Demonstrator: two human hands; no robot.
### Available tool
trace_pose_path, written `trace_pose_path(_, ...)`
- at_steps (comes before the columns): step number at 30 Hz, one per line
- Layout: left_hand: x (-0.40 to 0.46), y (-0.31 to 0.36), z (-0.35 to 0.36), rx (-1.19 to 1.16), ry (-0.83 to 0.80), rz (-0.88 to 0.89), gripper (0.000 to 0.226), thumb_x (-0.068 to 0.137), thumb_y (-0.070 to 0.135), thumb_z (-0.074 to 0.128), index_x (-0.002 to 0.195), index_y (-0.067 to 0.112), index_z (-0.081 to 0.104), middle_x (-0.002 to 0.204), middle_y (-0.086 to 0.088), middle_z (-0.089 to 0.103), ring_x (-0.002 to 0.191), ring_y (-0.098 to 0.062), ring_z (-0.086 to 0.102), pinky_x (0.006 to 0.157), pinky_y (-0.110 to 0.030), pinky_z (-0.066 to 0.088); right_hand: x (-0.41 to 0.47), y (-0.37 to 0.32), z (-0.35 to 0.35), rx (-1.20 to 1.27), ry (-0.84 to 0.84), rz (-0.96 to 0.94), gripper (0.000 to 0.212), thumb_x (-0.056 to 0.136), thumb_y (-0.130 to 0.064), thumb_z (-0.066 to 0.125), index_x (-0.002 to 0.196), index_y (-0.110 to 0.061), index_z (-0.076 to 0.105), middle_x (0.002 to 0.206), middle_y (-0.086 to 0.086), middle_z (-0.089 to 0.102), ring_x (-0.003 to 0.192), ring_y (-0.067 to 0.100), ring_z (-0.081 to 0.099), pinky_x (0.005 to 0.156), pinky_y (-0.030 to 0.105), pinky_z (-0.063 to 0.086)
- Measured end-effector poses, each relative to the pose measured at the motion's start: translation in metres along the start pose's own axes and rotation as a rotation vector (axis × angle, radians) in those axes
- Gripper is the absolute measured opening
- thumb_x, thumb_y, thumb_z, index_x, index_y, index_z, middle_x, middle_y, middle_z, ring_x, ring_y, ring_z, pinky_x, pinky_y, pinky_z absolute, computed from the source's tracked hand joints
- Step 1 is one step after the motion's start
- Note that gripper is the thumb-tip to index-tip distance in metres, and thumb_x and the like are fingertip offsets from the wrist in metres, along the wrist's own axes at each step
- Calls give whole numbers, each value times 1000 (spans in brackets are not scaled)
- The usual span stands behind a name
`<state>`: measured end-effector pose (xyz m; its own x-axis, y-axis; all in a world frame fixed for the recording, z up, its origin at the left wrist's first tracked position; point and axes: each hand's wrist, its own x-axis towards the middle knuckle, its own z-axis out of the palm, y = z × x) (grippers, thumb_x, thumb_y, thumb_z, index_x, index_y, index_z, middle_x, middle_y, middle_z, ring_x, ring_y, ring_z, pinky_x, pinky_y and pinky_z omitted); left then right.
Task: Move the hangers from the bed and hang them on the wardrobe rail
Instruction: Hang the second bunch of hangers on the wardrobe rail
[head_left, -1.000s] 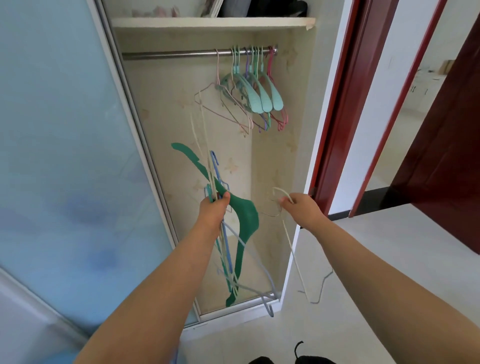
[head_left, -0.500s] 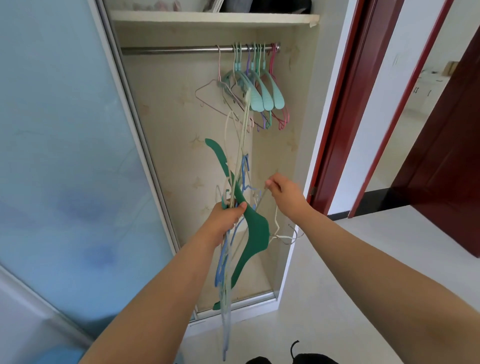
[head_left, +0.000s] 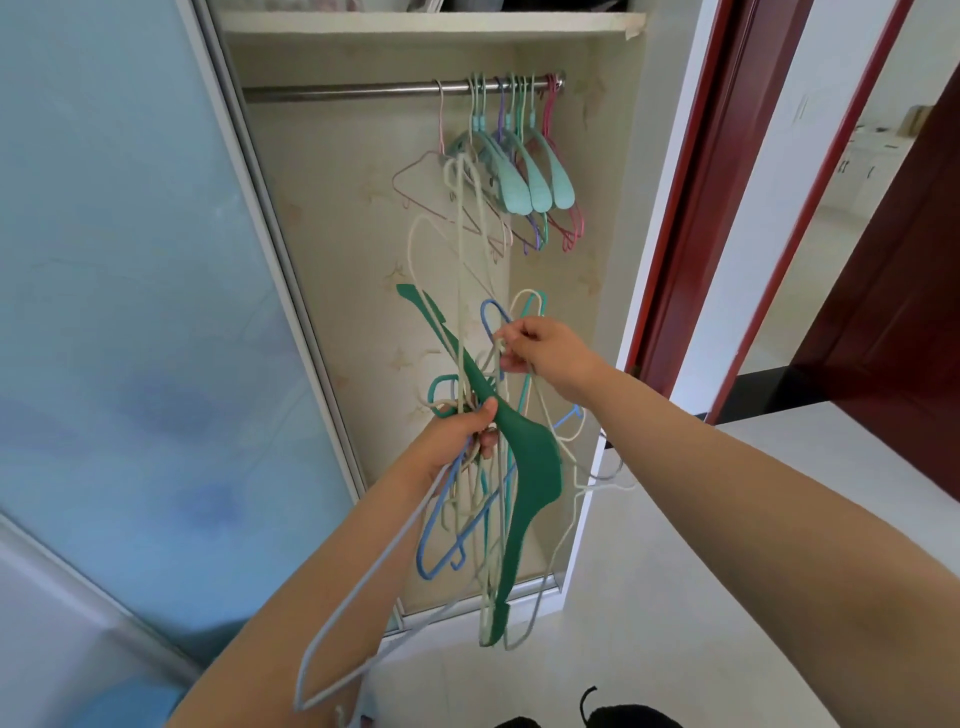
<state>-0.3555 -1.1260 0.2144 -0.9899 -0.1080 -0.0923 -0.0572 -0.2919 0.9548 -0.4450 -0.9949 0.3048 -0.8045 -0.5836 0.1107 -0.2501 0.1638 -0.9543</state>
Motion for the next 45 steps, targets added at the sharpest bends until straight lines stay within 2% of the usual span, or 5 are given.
trace_pose_path(8, 7, 10, -13, -223, 237, 26, 22, 96, 27, 54, 83, 10, 60, 50, 1, 49, 39, -9, 47, 40, -21, 43, -26, 59, -53, -143, 771, -30, 23, 100, -32, 35, 113, -19, 49, 104, -1, 59, 90, 13, 57, 82, 30, 46)
trace_pose_path(16, 22, 17, -9, -402, 369, 64, 19, 100, 23, 49, 87, 11, 58, 67, -1, 47, 44, -9, 42, 43, -25, 41, -97, 164, -20, -23, -218, 801, 61, 94, -63, 33, 110, -10, 60, 101, 6, 65, 92, 24, 62, 79, 34, 49)
trace_pose_path(22, 23, 16, -16, -441, 361, 4, 23, 99, 27, 50, 87, 10, 59, 59, 0, 52, 41, -9, 47, 39, -23, 44, -117, 178, -27, 340, 113, 620, 41, 101, -38, 39, 76, -9, 52, 61, 1, 26, 53, 12, 25, 54, 25, 30)
trace_pose_path(30, 16, 8, -25, -319, 455, -25, 22, 99, 27, 50, 90, 9, 59, 52, 0, 49, 42, -11, 44, 36, -23, 41, -121, 177, -55, 360, 451, 704, 48, 96, -50, 43, 63, -15, 44, 50, 0, 35, 45, 13, 27, 47, 25, 25)
trace_pose_path(45, 22, 26, -40, -33, 482, -86, 14, 96, 20, 56, 99, 6, 55, 65, -5, 48, 50, -15, 37, 35, -20, 35, -46, 104, -17, -555, 199, 182, 46, 98, -11, 30, 143, -17, 43, 134, 7, 57, 116, 26, 56, 99, 30, 43)
